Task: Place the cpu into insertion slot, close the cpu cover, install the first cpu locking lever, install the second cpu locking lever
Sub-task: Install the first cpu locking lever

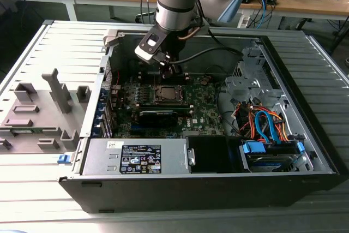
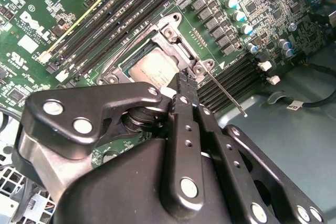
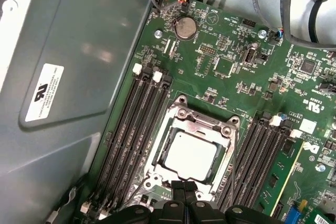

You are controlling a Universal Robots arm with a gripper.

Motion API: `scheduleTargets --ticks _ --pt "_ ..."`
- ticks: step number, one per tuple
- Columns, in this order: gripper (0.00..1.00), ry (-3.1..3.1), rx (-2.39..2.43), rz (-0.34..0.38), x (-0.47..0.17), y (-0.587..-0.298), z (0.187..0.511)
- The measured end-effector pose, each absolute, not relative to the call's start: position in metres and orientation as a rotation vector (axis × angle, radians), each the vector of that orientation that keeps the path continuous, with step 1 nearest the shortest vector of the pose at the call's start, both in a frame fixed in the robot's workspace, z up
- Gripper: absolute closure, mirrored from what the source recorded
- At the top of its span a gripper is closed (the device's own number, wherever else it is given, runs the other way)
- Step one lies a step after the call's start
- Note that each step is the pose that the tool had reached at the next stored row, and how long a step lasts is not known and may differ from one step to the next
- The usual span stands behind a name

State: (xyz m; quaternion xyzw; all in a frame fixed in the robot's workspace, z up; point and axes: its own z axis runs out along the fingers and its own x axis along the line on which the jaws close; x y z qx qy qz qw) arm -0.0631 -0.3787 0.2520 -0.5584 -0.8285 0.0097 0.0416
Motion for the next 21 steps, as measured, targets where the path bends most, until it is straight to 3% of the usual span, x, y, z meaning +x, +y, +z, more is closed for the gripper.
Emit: scheduleTargets --ticks 21 --pt "0.89 -2.593 -1.623 0.034 -0.0631 -0.3787 0.2520"
